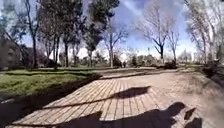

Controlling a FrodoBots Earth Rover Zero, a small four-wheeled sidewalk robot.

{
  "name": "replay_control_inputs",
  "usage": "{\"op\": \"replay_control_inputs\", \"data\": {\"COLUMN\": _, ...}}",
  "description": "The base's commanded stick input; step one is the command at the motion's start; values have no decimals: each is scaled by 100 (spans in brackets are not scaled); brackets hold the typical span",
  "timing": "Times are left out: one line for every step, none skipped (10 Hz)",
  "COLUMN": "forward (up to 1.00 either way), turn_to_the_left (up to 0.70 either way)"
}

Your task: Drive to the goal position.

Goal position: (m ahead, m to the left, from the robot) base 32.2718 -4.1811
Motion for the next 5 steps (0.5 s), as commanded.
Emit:
{"op": "replay_control_inputs", "data": {"forward": 100, "turn_to_the_left": 0}}
{"op": "replay_control_inputs", "data": {"forward": 100, "turn_to_the_left": 0}}
{"op": "replay_control_inputs", "data": {"forward": 100, "turn_to_the_left": 0}}
{"op": "replay_control_inputs", "data": {"forward": 100, "turn_to_the_left": 0}}
{"op": "replay_control_inputs", "data": {"forward": 100, "turn_to_the_left": 0}}
